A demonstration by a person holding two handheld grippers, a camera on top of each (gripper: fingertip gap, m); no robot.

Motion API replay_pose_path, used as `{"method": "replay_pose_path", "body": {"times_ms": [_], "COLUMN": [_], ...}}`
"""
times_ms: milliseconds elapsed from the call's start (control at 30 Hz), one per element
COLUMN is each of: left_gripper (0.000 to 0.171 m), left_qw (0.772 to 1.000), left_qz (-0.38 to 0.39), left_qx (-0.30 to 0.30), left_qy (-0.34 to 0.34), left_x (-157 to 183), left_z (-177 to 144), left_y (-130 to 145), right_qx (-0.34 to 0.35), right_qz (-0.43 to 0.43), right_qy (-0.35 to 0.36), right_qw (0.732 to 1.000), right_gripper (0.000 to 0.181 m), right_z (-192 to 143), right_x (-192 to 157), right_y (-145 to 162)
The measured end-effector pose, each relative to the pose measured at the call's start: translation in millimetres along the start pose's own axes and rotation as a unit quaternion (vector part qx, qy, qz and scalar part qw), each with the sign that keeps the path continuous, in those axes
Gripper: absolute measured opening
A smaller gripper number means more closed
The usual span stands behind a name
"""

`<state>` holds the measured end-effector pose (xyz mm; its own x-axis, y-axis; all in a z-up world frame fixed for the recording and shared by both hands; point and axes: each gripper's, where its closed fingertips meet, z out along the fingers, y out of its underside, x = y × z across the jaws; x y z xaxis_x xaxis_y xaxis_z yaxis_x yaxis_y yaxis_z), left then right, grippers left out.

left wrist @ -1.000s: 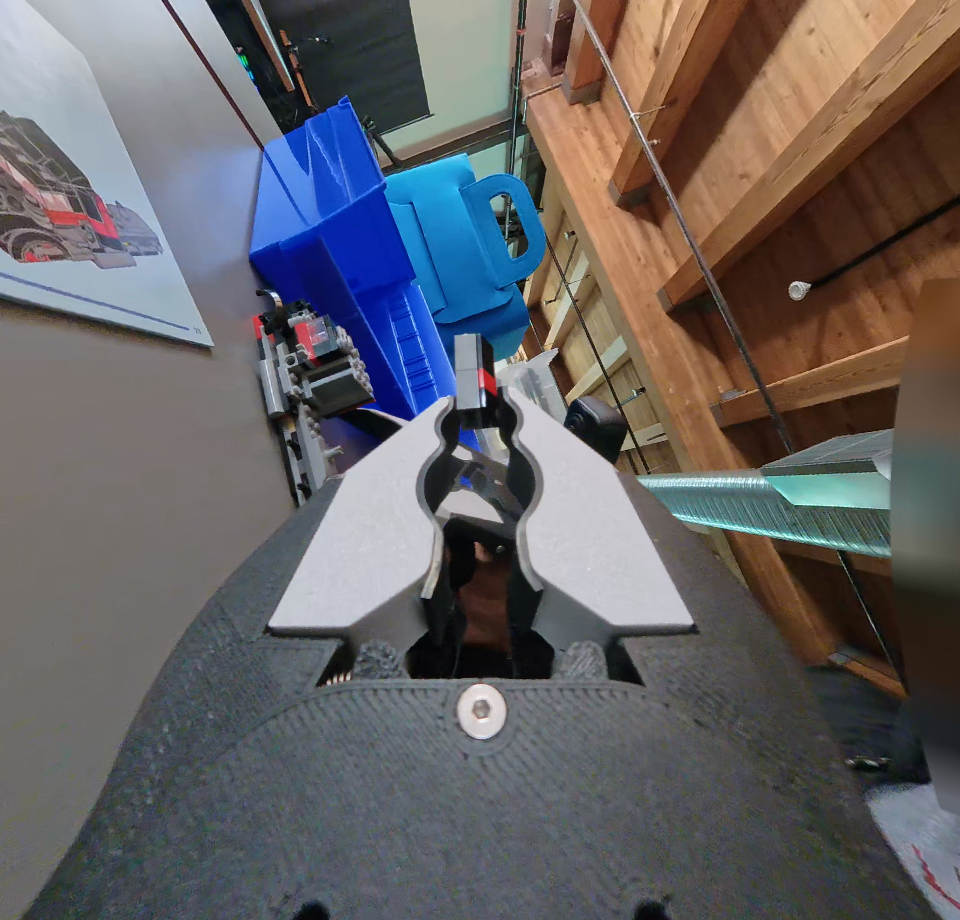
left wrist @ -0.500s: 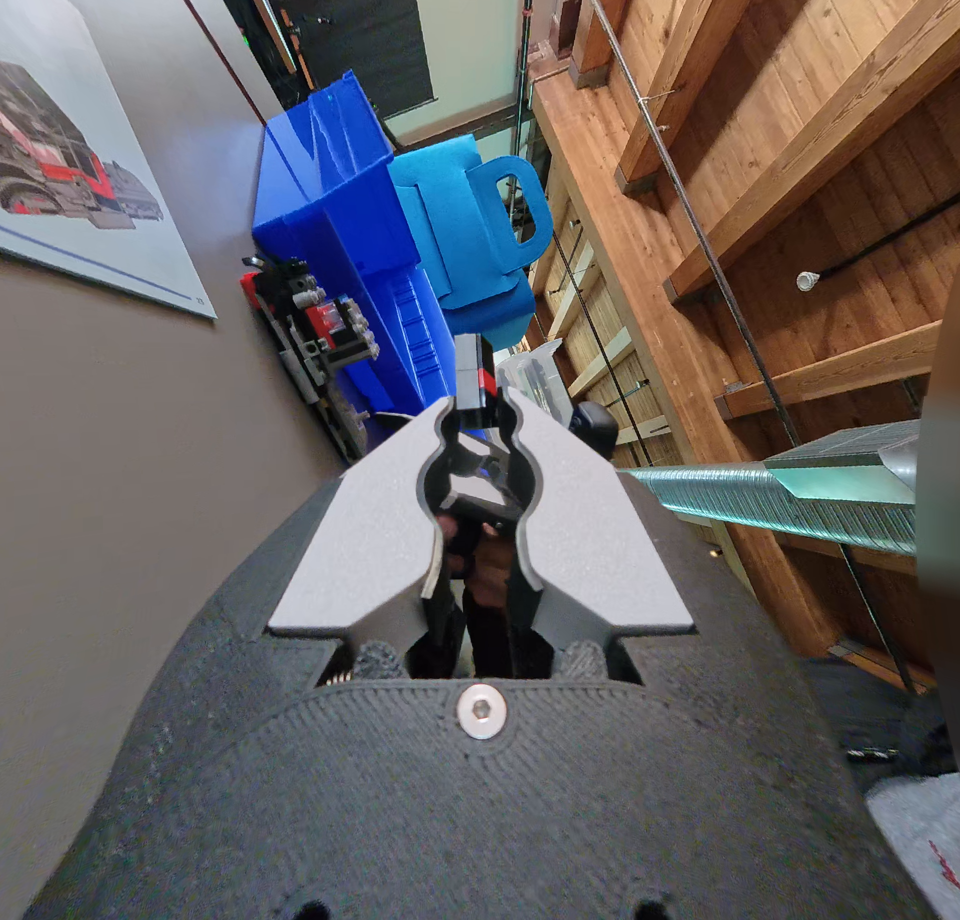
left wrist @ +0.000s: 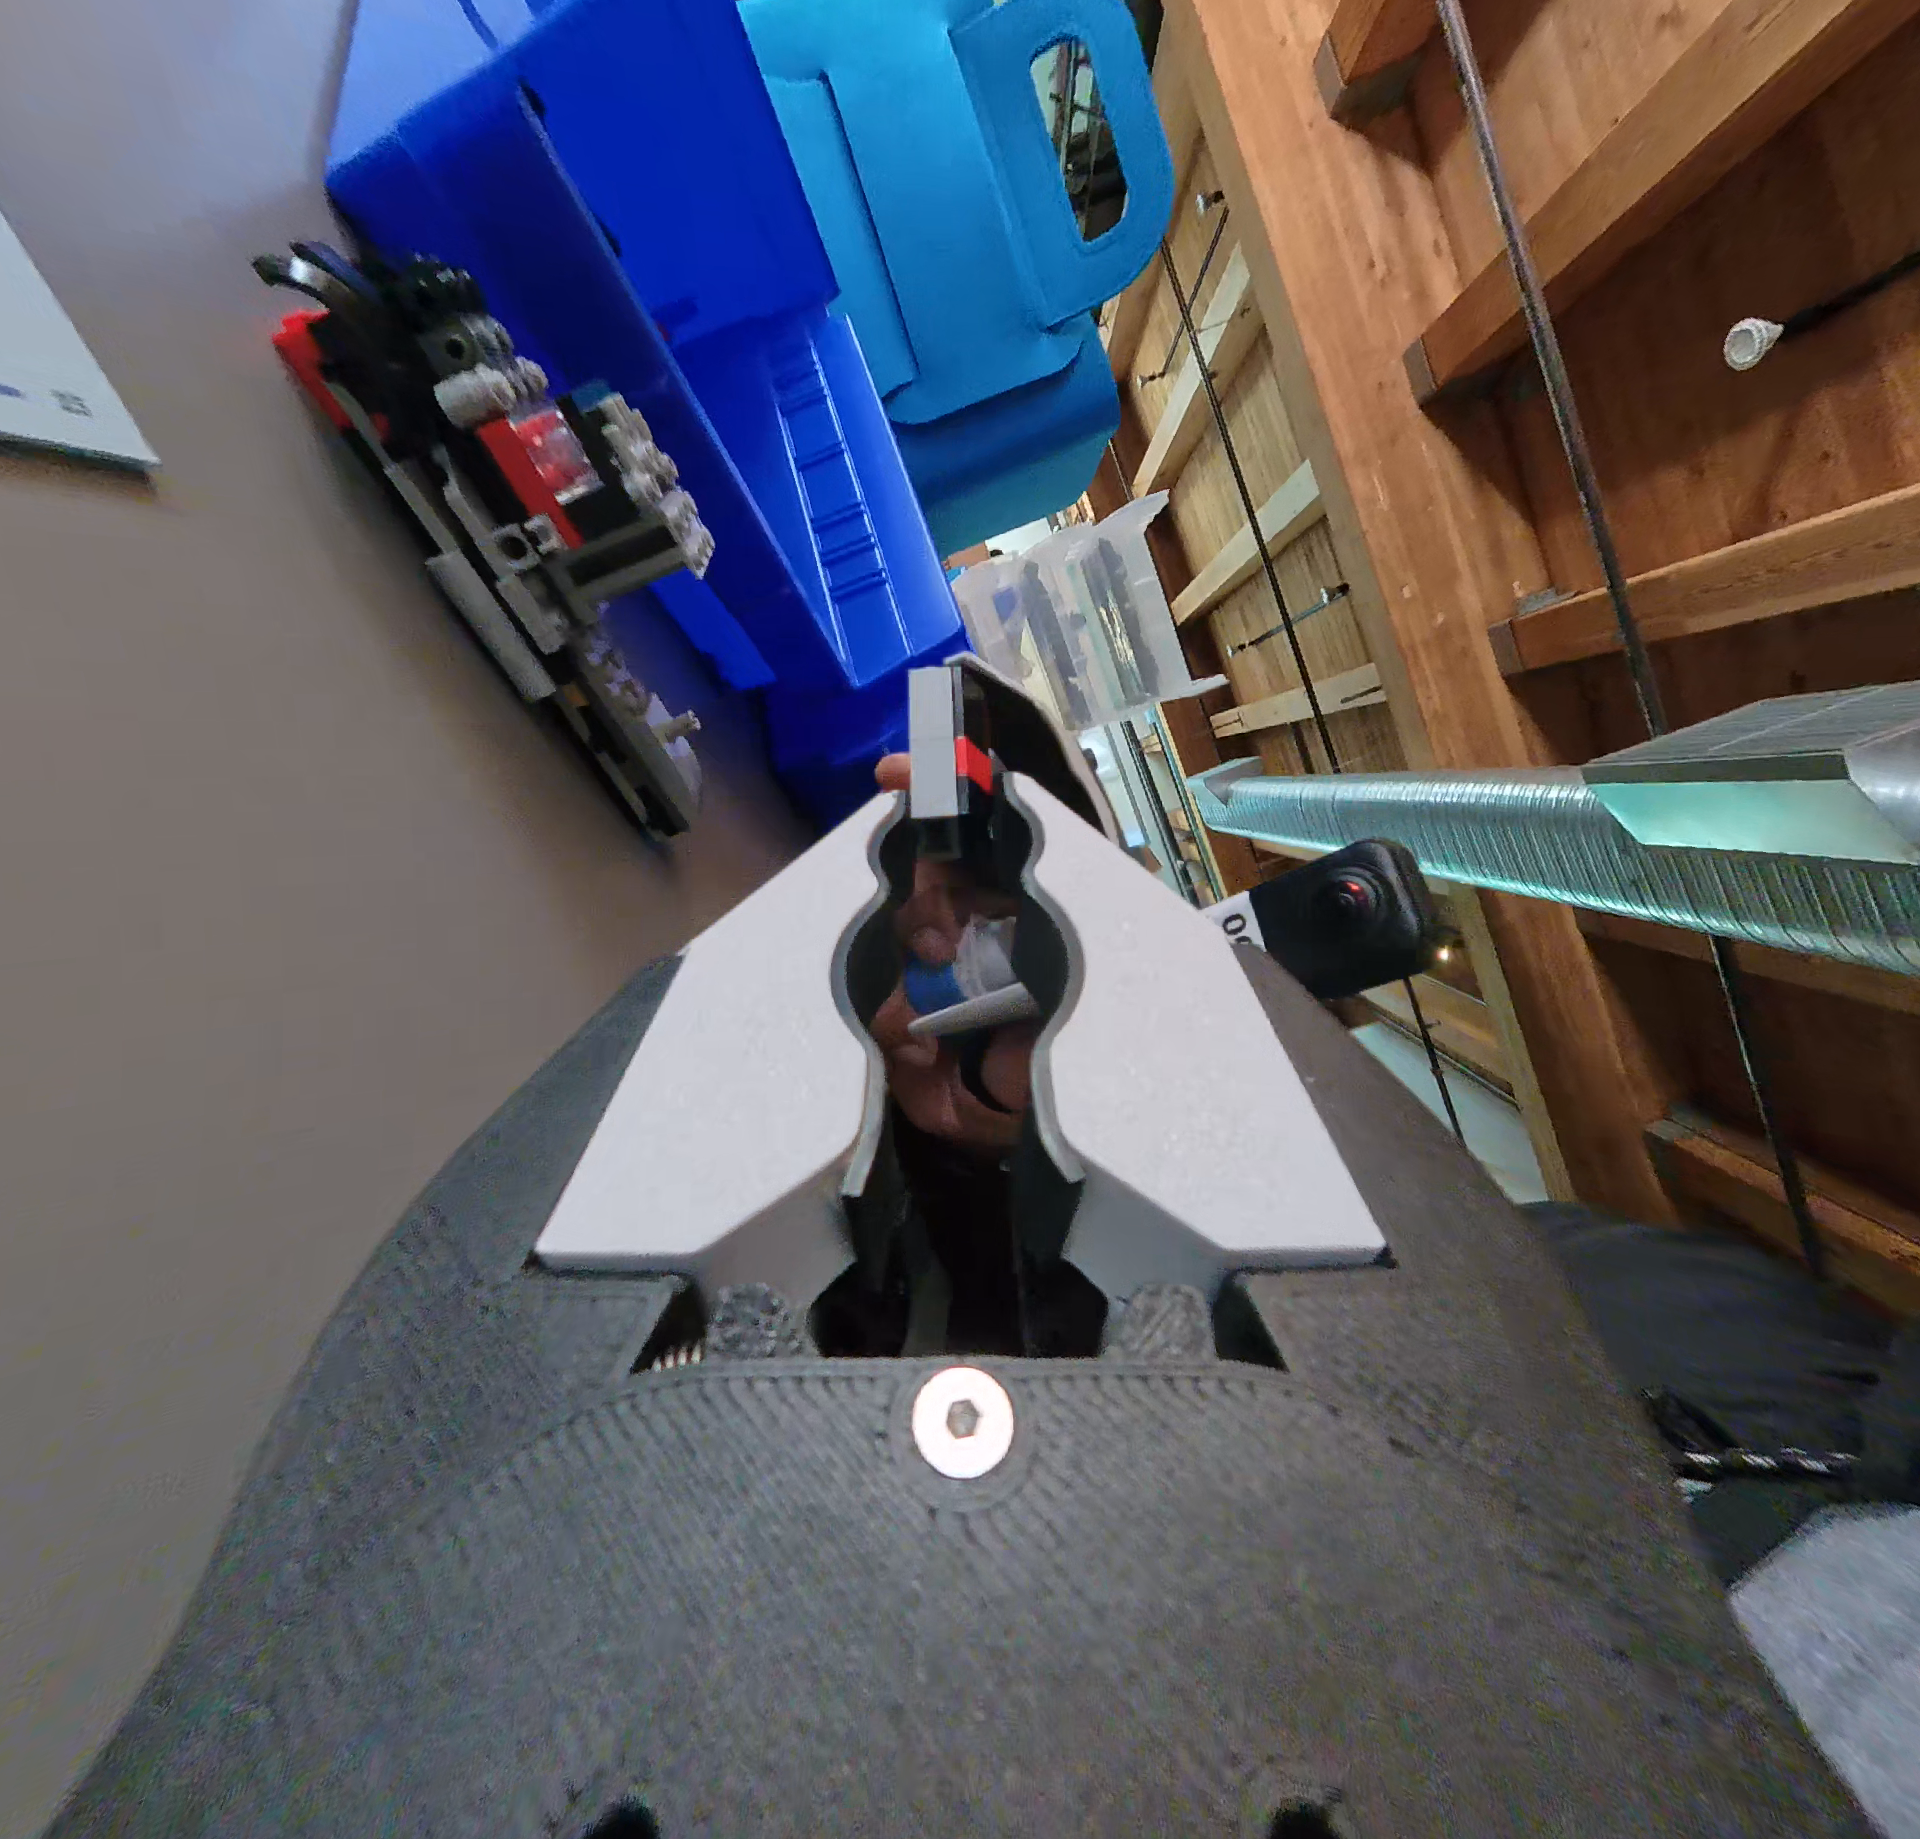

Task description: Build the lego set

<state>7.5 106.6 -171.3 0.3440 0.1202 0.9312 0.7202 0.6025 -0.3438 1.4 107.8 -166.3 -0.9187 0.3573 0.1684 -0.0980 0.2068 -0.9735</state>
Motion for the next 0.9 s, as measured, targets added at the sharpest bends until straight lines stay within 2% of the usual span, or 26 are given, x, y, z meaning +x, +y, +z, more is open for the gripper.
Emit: {"method": "replay_pose_path", "body": {"times_ms": [100,200,400,500,567,600,667,767,900], "left_gripper": [0.015,0.015,0.017,0.035,0.051,0.059,0.075,0.078,0.075], "left_qw": [1.000,0.999,0.993,0.985,0.971,0.957,0.912,0.816,0.714], "left_qz": [-0.002,0.008,0.057,0.123,0.200,0.251,0.366,0.522,0.598], "left_qx": [-0.021,-0.048,-0.092,-0.116,-0.130,-0.143,-0.181,-0.243,-0.364], "left_qy": [0.010,0.024,0.042,0.034,0.013,0.002,-0.031,-0.053,-0.002], "left_x": [2.0,5.8,12.7,12.5,8.7,4.9,-9.3,-35.5,-60.2], "left_z": [9.1,15.9,20.1,13.5,8.2,6.3,4.4,9.8,25.7], "left_y": [8.6,16.8,21.3,8.9,-8.2,-17.5,-38.0,-69.9,-73.1], "right_qx": [-0.009,-0.001,0.014,0.021,0.027,0.030,0.034,0.039,0.045], "right_qz": [-0.028,-0.033,-0.038,-0.031,-0.011,0.001,0.026,0.056,0.063], "right_qy": [-0.001,-0.008,-0.018,-0.004,0.001,0.001,-0.003,-0.011,-0.007], "right_qw": [1.000,0.999,0.999,0.999,1.000,1.000,0.999,0.998,0.997], "right_gripper": [0.056,0.042,0.037,0.037,0.037,0.037,0.037,0.037,0.037], "right_z": [1.1,-0.5,-7.5,-13.6,-18.6,-21.2,-25.5,-30.3,-35.2], "right_x": [-0.4,-0.5,1.9,12.9,22.6,27.2,34.7,42.4,50.4], "right_y": [2.7,1.3,-1.4,-3.7,-3.5,-3.0,-1.4,0.9,-0.1]}}
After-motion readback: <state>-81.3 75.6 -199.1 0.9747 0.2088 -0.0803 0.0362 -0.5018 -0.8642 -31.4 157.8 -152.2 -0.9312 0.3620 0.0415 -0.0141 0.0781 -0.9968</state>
